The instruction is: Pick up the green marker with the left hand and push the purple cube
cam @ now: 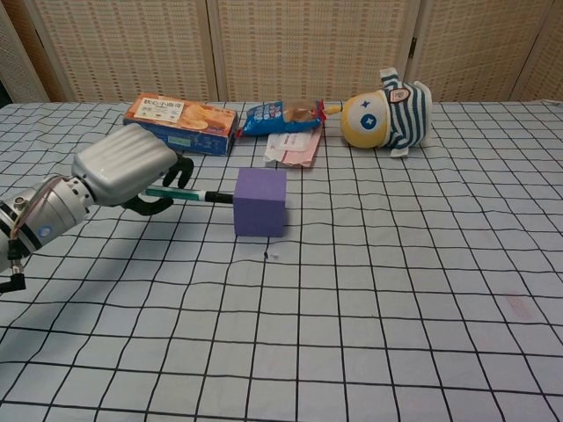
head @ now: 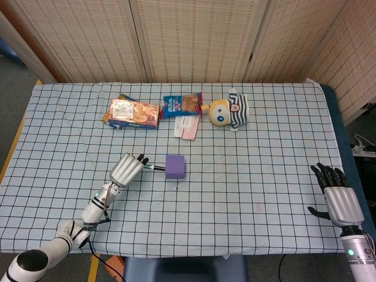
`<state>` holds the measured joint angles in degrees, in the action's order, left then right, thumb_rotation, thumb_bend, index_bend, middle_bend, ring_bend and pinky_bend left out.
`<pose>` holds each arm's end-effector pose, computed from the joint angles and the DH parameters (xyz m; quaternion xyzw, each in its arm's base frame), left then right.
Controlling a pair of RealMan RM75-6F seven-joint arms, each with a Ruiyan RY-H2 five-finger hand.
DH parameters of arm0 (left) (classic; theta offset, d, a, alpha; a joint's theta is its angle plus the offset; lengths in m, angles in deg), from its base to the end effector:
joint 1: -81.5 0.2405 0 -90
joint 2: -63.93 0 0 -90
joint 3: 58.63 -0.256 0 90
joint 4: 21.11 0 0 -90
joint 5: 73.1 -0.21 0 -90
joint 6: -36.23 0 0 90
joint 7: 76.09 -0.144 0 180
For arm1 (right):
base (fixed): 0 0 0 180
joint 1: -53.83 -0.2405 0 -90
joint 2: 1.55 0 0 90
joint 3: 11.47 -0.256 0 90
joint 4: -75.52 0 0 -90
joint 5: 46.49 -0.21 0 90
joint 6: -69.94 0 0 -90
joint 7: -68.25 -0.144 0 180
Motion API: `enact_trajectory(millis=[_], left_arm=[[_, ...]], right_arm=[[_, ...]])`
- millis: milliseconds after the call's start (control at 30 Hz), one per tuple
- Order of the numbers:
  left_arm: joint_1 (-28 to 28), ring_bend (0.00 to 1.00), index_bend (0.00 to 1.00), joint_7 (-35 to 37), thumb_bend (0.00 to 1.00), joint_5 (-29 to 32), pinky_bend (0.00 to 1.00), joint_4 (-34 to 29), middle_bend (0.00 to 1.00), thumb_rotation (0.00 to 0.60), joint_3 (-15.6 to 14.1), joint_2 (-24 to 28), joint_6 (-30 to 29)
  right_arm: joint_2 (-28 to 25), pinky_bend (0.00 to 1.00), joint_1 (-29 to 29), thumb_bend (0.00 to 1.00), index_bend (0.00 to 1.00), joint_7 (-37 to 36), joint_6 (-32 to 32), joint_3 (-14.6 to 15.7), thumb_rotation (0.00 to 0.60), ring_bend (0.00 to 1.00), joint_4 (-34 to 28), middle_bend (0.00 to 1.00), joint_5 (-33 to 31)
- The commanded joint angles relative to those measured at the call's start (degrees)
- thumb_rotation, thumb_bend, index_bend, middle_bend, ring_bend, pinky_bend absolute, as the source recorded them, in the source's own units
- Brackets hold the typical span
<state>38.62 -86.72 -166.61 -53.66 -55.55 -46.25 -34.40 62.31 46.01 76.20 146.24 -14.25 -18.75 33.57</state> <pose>-0.1900 0.3719 -0.0509 -0.7890 -0.0549 -0.3648 0.4913 -0.3166 -0.1944 0.1420 0.6263 -0.4068 0.3105 0.5881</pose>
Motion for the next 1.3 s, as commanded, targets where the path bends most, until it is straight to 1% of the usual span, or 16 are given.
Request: enact_trajectory(millis=[33, 333, 467, 600, 767, 1033, 1300], left_arm=[[-0.96, 0.88, 0.76, -0.75, 0.68, -0.05, 1.0, -0.56, 0.79, 0.6, 0.16, -0.51, 0.36], [-4.32, 0.88, 0.76, -3.03, 0.68, 1.05, 1.0, -1.07, 0.79, 0.6, 1.09, -2.04, 4.05], [-5.91, 0.87, 0.76, -3.45, 0.68, 2.14, 1.0, -0.64, 0.79, 0.6, 2.08, -3.34, 5.84], [-7.61, 0.88, 0.76, -3.34, 0.68, 3.3, 1.0, 0.69, 0.79, 0.6, 3.25, -4.55, 7.46], [-9.91, 0.88, 0.76, -3.59, 0.68, 3.7, 1.0, 2.09, 0.79, 0.6, 4.15, -5.85, 7.71], [-12.54, 0.88, 0.76, -4.2, 0.68, 4.14, 1.0, 3.99, 0.79, 0.6, 4.28, -8.0, 9.54], [-15.35, 0.88, 0.76, -3.75, 0.68, 5.41, 1.0, 6.77, 0.79, 0.6, 5.38, -9.78, 11.31]], right_arm=[[-0.11, 0.0, -0.02, 0.03, 0.0, -0.16, -0.1, 0.0, 0.6, 0.0, -0.02, 0.0, -0.03], [-0.41, 0.0, -0.19, 0.03, 0.0, -1.2, -0.5, -0.26, 0.6, 0.0, 0.12, 0.0, -0.45], [-0.62, 0.0, -0.49, 0.03, 0.0, -2.03, -1.29, -0.58, 0.6, 0.0, 0.54, 0.0, -1.25], [-1.01, 0.0, -0.89, 0.03, 0.0, -3.09, -2.39, -0.65, 0.6, 0.0, 0.82, 0.0, -1.64], [-1.68, 0.0, -0.95, 0.03, 0.0, -4.86, -2.65, -1.05, 0.6, 0.0, 1.21, 0.0, -2.16], [-1.98, 0.0, -0.79, 0.03, 0.0, -5.62, -2.14, -1.18, 0.6, 0.0, 1.33, 0.0, -1.98], [-2.03, 0.0, -0.66, 0.03, 0.0, -5.42, -2.08, -1.32, 0.6, 0.0, 1.34, 0.0, -2.64]])
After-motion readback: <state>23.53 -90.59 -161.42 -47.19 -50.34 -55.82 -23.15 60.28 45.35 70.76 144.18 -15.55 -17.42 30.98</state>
